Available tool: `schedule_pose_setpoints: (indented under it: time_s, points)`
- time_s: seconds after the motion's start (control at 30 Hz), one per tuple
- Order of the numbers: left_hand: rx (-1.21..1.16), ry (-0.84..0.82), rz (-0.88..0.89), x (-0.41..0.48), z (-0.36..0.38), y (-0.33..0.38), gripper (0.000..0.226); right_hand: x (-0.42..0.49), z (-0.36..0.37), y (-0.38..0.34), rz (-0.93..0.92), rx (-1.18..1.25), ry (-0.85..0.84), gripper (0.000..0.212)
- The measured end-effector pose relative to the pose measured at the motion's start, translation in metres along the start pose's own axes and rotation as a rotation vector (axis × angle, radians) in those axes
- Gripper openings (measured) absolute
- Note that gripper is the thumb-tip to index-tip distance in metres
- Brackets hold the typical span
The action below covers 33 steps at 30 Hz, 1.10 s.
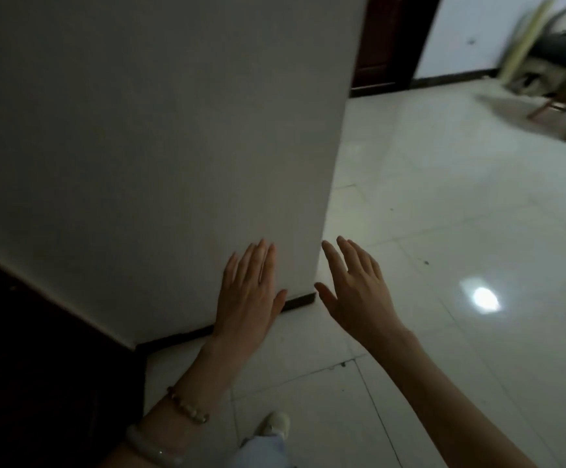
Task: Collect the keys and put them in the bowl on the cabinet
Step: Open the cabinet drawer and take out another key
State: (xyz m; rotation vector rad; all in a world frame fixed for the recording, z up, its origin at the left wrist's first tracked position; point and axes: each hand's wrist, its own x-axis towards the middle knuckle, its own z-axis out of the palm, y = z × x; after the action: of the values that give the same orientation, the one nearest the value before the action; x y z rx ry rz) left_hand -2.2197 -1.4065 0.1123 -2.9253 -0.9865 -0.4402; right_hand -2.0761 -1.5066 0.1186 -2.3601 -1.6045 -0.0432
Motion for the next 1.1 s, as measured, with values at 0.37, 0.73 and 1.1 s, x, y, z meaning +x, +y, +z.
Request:
schedule_pose_setpoints:
  time_s: [0.37, 0.73, 1.1]
  points:
    - [-0.169, -0.111, 0.587, 0.105, 0.062, 0.084, 0.075, -0.032, 0.002, 0.083, 0.610, -0.043, 0.094, 0.066]
    - [-0.323, -0.205, 0.973, 0.143, 0.108, 0.237, 0.072, -0.106, -0.022, 0.174, 1.058, -0.116, 0.170, 0.062]
    - [-0.408, -0.233, 1.173, 0.178, 0.129, 0.429, 0.072, -0.168, -0.076, 0.311, 1.249, -0.184, 0.251, 0.063]
